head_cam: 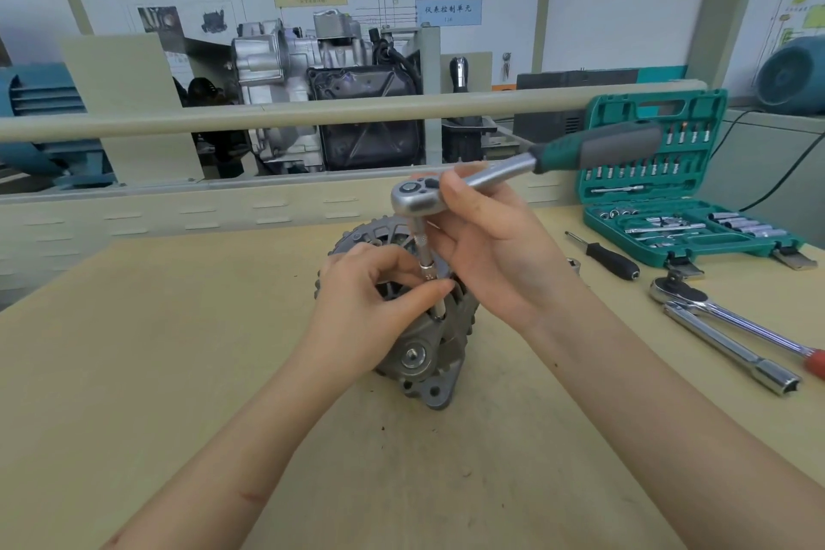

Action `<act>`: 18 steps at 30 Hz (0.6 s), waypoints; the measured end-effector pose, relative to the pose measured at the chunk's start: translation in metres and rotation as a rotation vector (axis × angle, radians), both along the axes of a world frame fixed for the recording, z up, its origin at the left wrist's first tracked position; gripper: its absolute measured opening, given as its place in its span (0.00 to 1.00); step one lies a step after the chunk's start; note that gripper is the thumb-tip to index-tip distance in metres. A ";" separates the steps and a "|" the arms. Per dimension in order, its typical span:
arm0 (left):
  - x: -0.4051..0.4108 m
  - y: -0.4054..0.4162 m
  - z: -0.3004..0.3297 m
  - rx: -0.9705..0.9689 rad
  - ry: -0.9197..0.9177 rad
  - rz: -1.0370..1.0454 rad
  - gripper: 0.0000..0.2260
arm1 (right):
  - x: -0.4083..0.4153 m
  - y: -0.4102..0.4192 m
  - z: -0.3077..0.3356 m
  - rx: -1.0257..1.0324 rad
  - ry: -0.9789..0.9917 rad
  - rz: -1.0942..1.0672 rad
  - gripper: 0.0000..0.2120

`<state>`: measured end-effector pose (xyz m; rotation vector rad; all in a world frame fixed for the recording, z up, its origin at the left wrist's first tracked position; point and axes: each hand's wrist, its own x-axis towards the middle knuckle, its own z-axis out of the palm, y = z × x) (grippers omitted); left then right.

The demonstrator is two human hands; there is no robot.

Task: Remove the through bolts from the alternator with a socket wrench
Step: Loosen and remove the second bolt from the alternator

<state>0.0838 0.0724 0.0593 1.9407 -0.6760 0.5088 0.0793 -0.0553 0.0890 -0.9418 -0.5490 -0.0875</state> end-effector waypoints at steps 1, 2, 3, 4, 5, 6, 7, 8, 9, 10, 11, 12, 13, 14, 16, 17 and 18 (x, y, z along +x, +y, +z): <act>0.001 0.001 0.000 0.000 -0.002 -0.015 0.07 | 0.000 0.000 0.000 -0.010 0.012 -0.013 0.04; 0.001 0.002 0.001 -0.001 0.001 -0.039 0.06 | 0.001 0.000 0.000 -0.020 0.030 -0.028 0.06; 0.001 0.003 0.002 0.001 0.009 -0.069 0.05 | 0.001 0.001 0.000 -0.029 0.047 -0.046 0.08; 0.001 0.004 0.003 0.008 0.018 -0.095 0.05 | 0.002 0.001 0.001 -0.037 0.061 -0.060 0.10; 0.002 0.004 0.003 0.013 0.021 -0.111 0.05 | 0.003 0.001 0.001 -0.043 0.069 -0.068 0.11; 0.002 0.004 0.003 0.006 0.025 -0.114 0.05 | 0.003 0.001 0.001 -0.050 0.072 -0.070 0.11; 0.002 0.004 0.003 -0.015 0.031 -0.105 0.04 | 0.004 0.001 0.001 -0.058 0.068 -0.069 0.11; 0.001 0.003 0.002 -0.044 0.037 -0.091 0.03 | 0.004 0.002 0.001 -0.062 0.057 -0.068 0.10; 0.001 0.002 0.001 -0.065 0.027 -0.070 0.02 | 0.003 0.002 0.001 -0.055 0.036 -0.070 0.09; 0.001 0.001 0.001 -0.073 0.008 -0.047 0.02 | 0.003 0.002 0.000 -0.034 0.009 -0.073 0.08; 0.002 0.000 0.000 -0.073 -0.014 -0.022 0.02 | 0.003 0.001 0.001 -0.007 -0.019 -0.073 0.06; 0.002 -0.001 -0.001 -0.073 -0.030 0.000 0.04 | 0.002 0.000 0.001 0.016 -0.039 -0.071 0.05; 0.002 -0.001 -0.001 -0.075 -0.036 0.013 0.04 | 0.002 -0.001 0.001 0.027 -0.049 -0.070 0.04; 0.002 -0.002 -0.001 -0.078 -0.034 0.016 0.04 | 0.002 -0.001 0.002 0.029 -0.049 -0.069 0.04; 0.003 -0.002 -0.001 -0.073 -0.028 0.014 0.03 | 0.003 -0.001 0.002 0.024 -0.022 -0.075 0.05; 0.003 -0.002 -0.001 -0.068 -0.025 0.004 0.04 | 0.003 -0.001 0.002 0.022 0.004 -0.081 0.07; 0.002 -0.001 0.000 -0.061 -0.015 -0.017 0.05 | 0.003 -0.001 0.002 0.020 0.033 -0.084 0.08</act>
